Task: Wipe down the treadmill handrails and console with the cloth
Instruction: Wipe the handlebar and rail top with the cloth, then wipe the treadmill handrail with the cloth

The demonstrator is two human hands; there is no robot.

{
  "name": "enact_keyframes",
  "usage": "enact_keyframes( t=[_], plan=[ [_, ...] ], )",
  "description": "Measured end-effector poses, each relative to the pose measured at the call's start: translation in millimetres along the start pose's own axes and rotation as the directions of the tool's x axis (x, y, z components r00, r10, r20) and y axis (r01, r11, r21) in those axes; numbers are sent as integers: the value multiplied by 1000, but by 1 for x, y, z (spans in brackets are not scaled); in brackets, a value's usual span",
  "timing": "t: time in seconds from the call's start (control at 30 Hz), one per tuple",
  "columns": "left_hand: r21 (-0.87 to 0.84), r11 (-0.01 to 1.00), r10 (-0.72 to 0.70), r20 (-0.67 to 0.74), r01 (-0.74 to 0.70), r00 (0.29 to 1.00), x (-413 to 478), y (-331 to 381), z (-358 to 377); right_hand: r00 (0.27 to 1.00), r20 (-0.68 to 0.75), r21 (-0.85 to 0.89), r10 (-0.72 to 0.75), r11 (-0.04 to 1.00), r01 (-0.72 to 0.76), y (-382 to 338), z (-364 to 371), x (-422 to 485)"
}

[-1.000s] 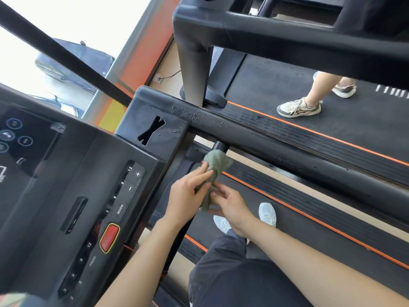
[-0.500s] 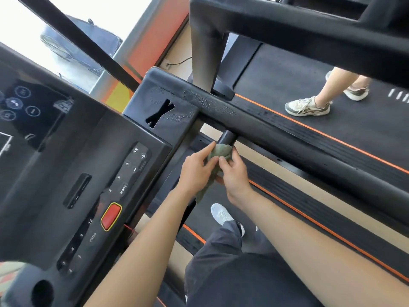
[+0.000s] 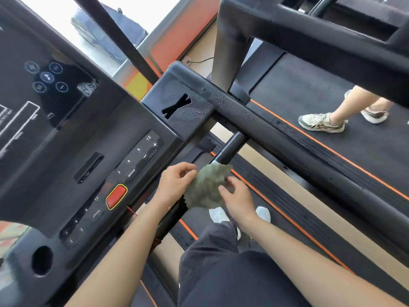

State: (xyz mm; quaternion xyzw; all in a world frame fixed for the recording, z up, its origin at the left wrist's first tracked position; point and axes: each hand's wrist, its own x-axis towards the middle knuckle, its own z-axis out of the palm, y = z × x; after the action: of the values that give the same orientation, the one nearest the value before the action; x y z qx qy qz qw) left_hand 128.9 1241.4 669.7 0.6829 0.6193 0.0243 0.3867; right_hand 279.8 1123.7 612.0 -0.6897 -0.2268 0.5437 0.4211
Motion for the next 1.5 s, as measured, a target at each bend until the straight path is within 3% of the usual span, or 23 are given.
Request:
enact_keyframes(
  t=[0.1,0.17,0.23,0.3,0.37,0.53,0.8,0.93,1.1,1.23,1.37,1.43,1.5],
  plan=[
    [34,999,-27,201,20,979,0,-1,-2,964,-181,-89,-194,980,181,-17,-11,6],
    [25,1000,12,151,-16,988,0,-1,0,943,-206,-88,-262,964,249,-24,-10,12],
    [9,999,41,1,-41,999,-1,3,1,926,-199,-135,-320,945,298,-27,-5,17],
    [-12,995,96,-38,-96,995,-4,9,-1,908,-162,-254,-386,906,339,-26,-5,20],
    [-64,984,171,36,-168,985,-6,13,-6,896,-74,-396,-438,838,377,-28,-9,22],
    [-125,939,338,158,-321,928,-6,26,-22,907,130,-652,-401,655,383,-53,-20,36],
    [-184,908,367,-83,-376,927,16,33,-48,951,66,-598,-302,751,280,-109,-45,57],
    [-148,902,382,-163,-405,910,40,40,-60,957,-52,-450,-285,862,233,-146,-36,65],
    [-108,902,380,-257,-417,889,74,58,-71,883,-215,-471,-418,836,282,-180,-24,91],
    [-25,918,366,-333,-396,869,97,68,-74,812,-257,-553,-524,769,321,-203,-13,109],
    [114,953,302,-391,-280,869,118,66,-79,842,-129,-577,-524,730,365,-214,0,144],
    [184,963,259,-423,-198,868,127,60,-83,874,40,-619,-484,675,402,-220,9,159],
    [259,958,236,-468,-123,852,131,53,-85,854,236,-637,-463,591,496,-225,14,170]
  ],
)
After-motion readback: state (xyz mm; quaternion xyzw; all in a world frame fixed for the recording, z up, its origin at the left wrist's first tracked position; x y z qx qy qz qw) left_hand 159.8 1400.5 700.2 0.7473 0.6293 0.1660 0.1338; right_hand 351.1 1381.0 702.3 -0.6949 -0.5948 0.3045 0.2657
